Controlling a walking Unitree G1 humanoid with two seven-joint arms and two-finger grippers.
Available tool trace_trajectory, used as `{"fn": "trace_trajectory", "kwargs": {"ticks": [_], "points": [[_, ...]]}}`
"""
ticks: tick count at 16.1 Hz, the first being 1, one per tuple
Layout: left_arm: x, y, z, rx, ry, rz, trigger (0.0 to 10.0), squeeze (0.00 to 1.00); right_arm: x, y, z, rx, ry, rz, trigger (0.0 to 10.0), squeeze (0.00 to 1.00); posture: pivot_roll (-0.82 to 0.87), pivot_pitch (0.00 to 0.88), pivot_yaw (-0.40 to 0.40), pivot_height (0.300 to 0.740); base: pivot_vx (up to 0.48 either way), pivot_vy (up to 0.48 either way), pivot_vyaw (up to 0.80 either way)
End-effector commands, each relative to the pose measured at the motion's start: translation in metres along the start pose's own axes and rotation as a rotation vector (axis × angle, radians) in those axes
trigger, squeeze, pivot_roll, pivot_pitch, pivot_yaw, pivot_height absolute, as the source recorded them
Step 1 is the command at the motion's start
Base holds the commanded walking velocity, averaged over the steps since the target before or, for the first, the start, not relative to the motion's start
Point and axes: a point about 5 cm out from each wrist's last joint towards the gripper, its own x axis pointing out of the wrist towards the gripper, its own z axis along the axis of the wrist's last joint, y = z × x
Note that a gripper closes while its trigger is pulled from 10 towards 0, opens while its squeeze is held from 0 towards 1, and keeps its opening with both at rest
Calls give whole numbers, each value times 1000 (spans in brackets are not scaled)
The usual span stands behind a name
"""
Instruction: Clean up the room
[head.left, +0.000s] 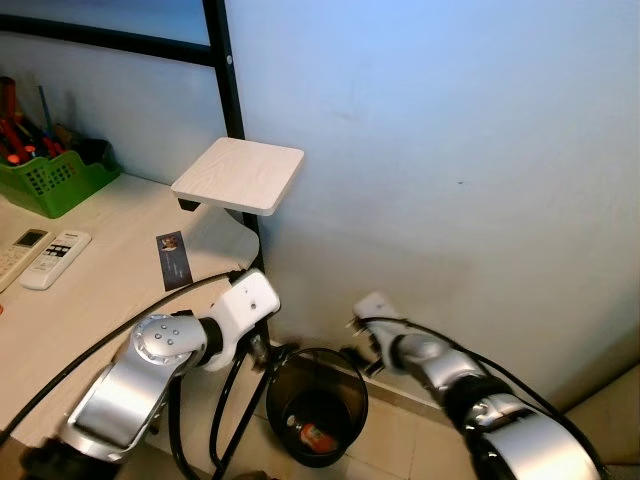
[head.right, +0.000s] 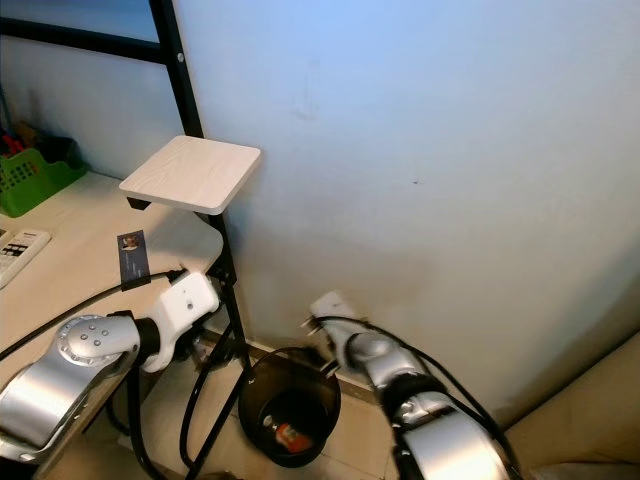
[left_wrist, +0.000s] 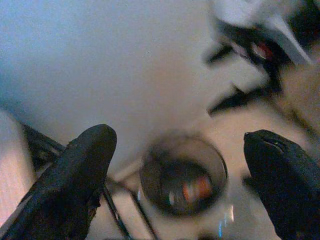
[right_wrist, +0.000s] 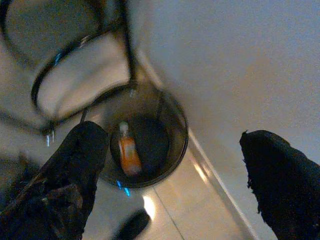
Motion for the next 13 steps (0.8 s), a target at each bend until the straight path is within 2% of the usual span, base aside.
{"fn": "trace_trajectory", "kwargs": {"ticks": [1, 2, 4, 6, 7, 8, 13], "points": [[-1, 12, 0, -64, -47, 120, 10000, 0, -6, -14, 10, 76, -125, -61, 10000, 1000, -11, 0, 15, 740, 0, 0, 0], [1, 15, -1, -88, -57, 167, 10000, 0, -11, -19, 11, 110, -169, -90, 10000, 1000, -23, 0, 17, 740, 0, 0, 0], [9, 19, -6, -108, -86, 295, 10000, 0, -31, -32, 7, 245, -304, -216, 10000, 1000, -53, 0, 21, 740, 0, 0, -753], [13, 19, -8, -151, -107, 363, 10000, 0, -49, -33, 8, 347, -412, -309, 10000, 1000, -57, 0, 16, 740, 0, 0, -750], [13, 19, -9, -161, -114, 381, 10000, 0, -55, -32, 11, 372, -453, -330, 10000, 1000, -56, 0, 13, 740, 0, 0, -756], [14, 22, -8, -186, -141, 439, 10000, 0, -68, -30, 16, 402, -523, -363, 10000, 1000, -45, 0, 3, 740, 0, 0, -756], [9, 25, -15, -287, -174, 510, 10000, 0, -87, -31, 21, 432, -570, -381, 10000, 1000, -24, 0, -4, 740, 0, 0, -772]]}}
